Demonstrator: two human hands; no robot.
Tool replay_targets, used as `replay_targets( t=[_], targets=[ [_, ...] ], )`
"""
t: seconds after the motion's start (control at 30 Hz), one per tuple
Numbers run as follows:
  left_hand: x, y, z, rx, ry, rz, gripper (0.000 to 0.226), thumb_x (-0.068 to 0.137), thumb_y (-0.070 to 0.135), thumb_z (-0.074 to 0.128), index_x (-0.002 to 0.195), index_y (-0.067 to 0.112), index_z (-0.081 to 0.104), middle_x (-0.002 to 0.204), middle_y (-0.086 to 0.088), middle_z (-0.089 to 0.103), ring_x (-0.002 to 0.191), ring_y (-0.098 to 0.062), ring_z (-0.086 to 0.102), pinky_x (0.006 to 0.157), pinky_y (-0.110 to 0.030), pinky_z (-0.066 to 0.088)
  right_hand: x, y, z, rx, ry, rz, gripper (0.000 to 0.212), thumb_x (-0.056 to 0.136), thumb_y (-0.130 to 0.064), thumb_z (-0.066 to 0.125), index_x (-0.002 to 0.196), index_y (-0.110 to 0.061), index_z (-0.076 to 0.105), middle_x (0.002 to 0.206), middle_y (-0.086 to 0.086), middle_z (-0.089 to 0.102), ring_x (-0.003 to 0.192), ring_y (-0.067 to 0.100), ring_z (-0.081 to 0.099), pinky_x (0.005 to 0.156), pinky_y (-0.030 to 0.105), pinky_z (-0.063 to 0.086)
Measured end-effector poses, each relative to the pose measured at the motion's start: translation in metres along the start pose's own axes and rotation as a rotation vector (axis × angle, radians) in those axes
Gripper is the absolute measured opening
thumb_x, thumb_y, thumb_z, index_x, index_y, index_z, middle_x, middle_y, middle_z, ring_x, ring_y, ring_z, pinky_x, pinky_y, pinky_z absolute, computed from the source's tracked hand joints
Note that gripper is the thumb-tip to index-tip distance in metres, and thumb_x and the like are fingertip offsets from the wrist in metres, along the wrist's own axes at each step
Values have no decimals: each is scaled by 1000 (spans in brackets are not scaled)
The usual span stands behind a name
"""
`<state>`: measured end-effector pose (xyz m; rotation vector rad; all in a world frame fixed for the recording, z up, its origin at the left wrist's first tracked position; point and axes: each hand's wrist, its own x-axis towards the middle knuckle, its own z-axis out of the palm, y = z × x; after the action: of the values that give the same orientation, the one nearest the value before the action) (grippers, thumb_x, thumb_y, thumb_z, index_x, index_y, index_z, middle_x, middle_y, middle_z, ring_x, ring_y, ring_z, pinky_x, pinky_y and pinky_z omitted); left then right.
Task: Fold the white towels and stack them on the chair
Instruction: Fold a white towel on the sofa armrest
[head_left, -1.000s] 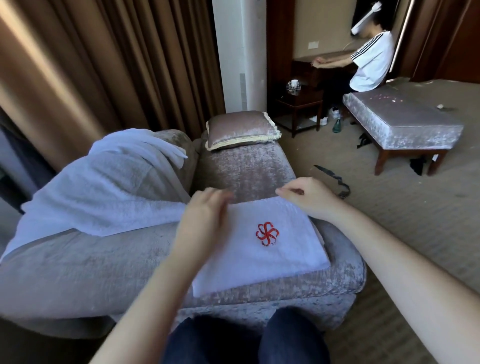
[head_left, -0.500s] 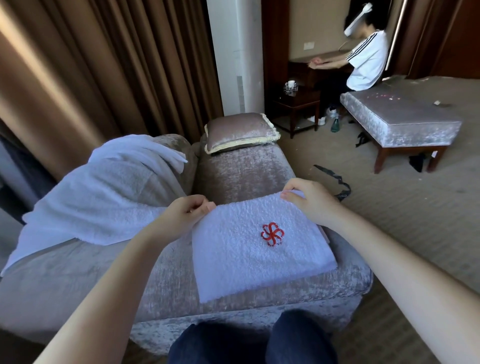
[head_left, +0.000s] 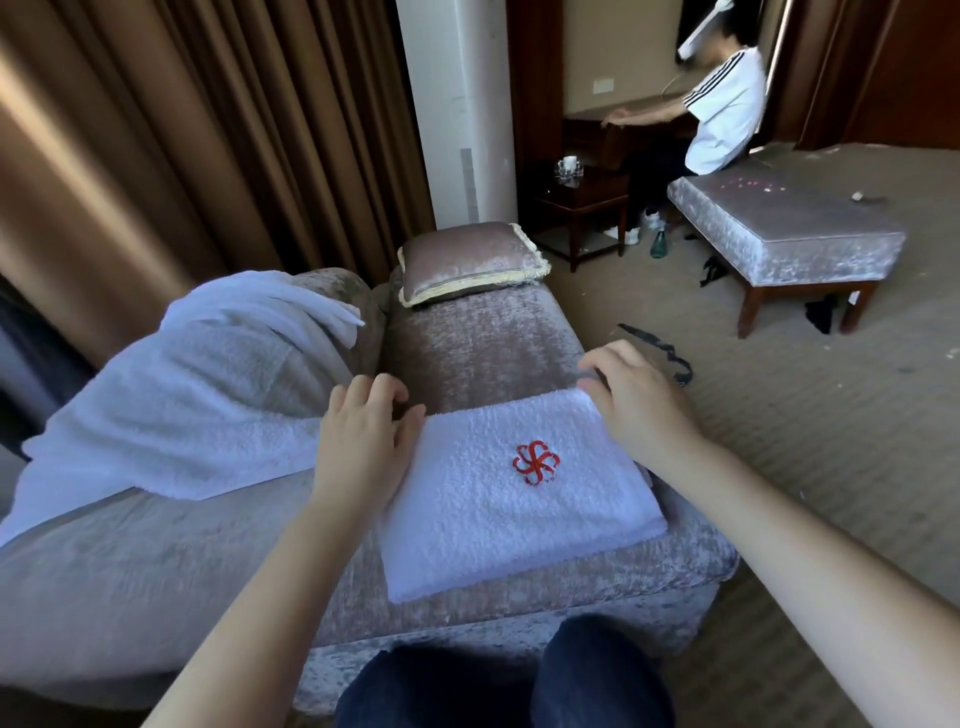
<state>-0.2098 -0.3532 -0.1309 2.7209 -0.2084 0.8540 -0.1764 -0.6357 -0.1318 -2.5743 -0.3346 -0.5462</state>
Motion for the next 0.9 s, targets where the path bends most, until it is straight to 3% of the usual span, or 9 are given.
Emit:
replay_targets(
  t=[0.13, 0.2, 0.3, 0.47, 0.57, 0.67, 0.77, 0.83, 0.9],
  targets=[
    [-34, 44, -4, -22, 29, 258, 28, 93, 27, 47, 108, 10, 64, 111, -6, 62, 100, -32, 56, 85, -41, 44, -40, -36, -11, 2, 155, -107, 36, 99, -33, 37, 111, -12, 64, 114, 2, 62, 107, 25, 56, 90, 38, 45],
    [-55, 58, 9, 12, -69, 288, 43, 93, 38, 44, 124, 14, 63, 129, -7, 61, 120, -36, 54, 99, -49, 42, -60, -36, 2, -131, 30, -126, 59, 95, -51, 25, 125, -14, 60, 131, 0, 59, 123, 23, 53, 101, 39, 38],
    [-71, 63, 26, 176, -179, 237, 62, 94, 56, 35, 143, 20, 48, 148, -9, 46, 137, -39, 40, 110, -59, 26, -69, -15, 17, -105, -229, -11, 92, 81, -76, -1, 152, -23, 25, 159, -11, 20, 147, 13, 18, 117, 34, 16],
    [-72, 68, 24, 191, -240, 248, 69, 95, 64, 29, 147, 20, 43, 151, -11, 42, 139, -39, 36, 111, -59, 24, -71, -12, 21, 130, -173, 41, 72, 95, -63, 31, 153, -20, 24, 161, -9, 14, 147, 8, 14, 118, 26, 14],
    [-67, 57, 13, -95, -250, 204, 68, 98, 62, 20, 141, 18, 50, 148, -5, 46, 140, -32, 37, 117, -46, 18, -78, -15, 16, 271, -113, 215, 66, 97, -45, 44, 152, -16, 23, 160, -4, 18, 145, 12, 18, 115, 26, 15],
    [-67, 42, -1, -335, -118, 21, 55, 93, 50, 41, 127, 12, 60, 137, -6, 55, 131, -27, 47, 113, -39, 30, -89, -9, 16, 211, -57, 406, 71, 92, -61, 40, 139, -8, 43, 144, 10, 44, 136, 27, 35, 110, 38, 27],
    [-77, 31, -16, -265, 40, -236, 46, 87, 45, 55, 116, 9, 61, 115, -6, 59, 100, -27, 57, 82, -33, 43, -97, -4, 21, 258, -4, 419, 75, 78, -73, 29, 90, -5, 58, 96, 10, 59, 98, 24, 54, 84, 36, 42],
    [-80, 32, -24, -335, -68, -491, 41, 87, 45, 61, 111, 12, 58, 107, -1, 56, 83, -17, 56, 64, -27, 38, -101, -7, 17, 304, 86, 396, 56, 75, -69, 38, 65, -15, 45, 66, -3, 49, 66, 13, 46, 60, 23, 32],
    [-80, 27, -25, -404, -149, -598, 34, 88, 43, 62, 104, 14, 57, 93, 1, 59, 74, -9, 53, 58, -21, 34, -105, -9, 14, 372, 130, 416, 58, 70, -67, 46, 63, -10, 52, 59, 7, 51, 59, 21, 49, 56, 34, 34]
  ],
)
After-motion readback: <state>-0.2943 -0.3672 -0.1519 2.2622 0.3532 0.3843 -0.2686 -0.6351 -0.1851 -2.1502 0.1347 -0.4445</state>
